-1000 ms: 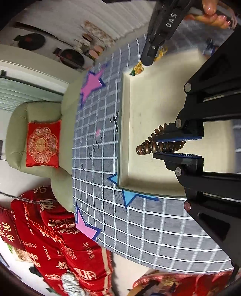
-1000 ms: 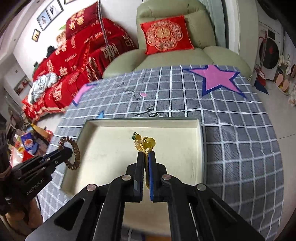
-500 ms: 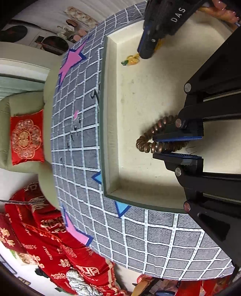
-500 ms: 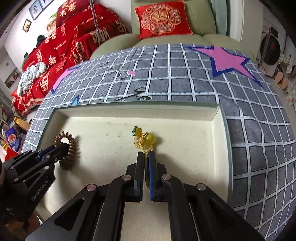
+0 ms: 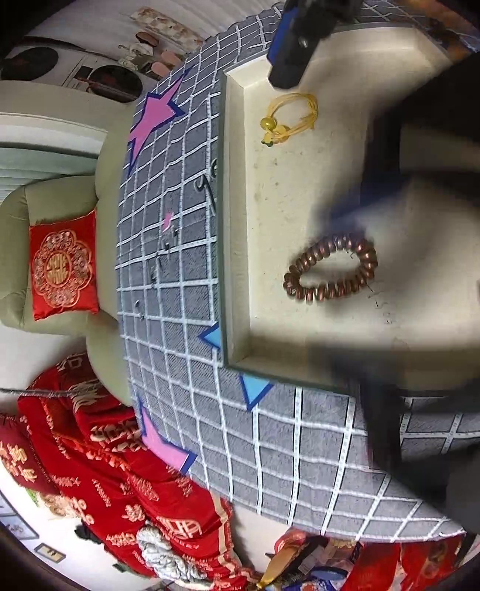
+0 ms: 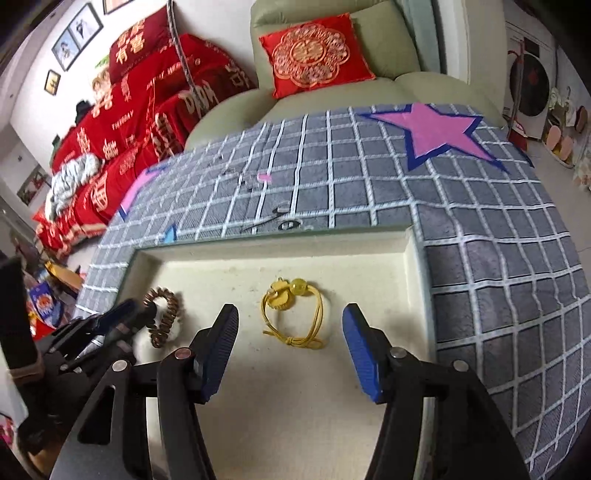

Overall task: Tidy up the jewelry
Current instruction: 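Withdraw both tools from the tray back toward the remaining jewelry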

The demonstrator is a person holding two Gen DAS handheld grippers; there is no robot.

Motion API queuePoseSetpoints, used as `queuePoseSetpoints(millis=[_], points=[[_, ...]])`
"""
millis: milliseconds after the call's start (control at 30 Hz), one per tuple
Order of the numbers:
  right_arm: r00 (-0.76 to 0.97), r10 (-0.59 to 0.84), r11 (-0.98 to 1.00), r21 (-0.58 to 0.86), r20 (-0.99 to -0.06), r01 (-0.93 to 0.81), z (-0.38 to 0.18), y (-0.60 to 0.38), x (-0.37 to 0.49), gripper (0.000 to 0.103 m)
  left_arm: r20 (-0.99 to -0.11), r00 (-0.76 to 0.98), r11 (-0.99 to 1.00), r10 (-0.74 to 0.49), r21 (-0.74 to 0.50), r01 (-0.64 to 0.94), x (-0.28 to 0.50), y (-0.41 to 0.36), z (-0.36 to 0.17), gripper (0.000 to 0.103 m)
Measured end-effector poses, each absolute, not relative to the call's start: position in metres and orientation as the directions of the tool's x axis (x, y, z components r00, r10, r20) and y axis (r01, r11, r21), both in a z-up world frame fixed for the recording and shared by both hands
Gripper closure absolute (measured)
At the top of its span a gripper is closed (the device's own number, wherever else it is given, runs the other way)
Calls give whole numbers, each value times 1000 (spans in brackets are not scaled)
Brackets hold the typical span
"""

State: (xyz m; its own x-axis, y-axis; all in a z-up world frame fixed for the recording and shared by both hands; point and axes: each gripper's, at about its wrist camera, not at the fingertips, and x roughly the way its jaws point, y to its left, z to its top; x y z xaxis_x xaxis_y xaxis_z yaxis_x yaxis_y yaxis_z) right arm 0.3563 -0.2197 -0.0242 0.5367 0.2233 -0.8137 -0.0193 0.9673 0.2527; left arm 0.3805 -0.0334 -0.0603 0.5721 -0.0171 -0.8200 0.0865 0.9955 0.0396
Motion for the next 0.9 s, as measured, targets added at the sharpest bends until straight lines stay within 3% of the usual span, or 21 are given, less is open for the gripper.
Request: queuePoseSetpoints(millis=[200, 333, 467, 733, 800, 900], points=[[563, 195, 974, 227, -803, -14, -2, -223, 337, 37, -780, 625, 995, -30, 37, 95, 359, -36, -35, 0], [574, 208, 971, 237, -792, -24, 11, -226, 314, 21, -761, 646, 993, -50, 30, 112, 332, -33, -18, 0], [589, 228, 967, 250, -775, -45, 22, -225, 284, 15, -774, 626, 991, -96, -15, 133, 298, -28, -4, 0], [621, 278, 952, 296, -733, -77, 42, -224, 214, 14, -742, 658, 990, -131, -61, 127, 211, -17, 17, 0], [642, 281, 949, 306, -714, -75, 48, -226, 194, 2, -740, 659, 990, -134, -67, 126, 190, -13, 17, 0], [673, 292, 942, 326, -679, -80, 55, -229, 166, 0, -734, 671, 993, -103, -42, 106, 154, -8, 17, 0]])
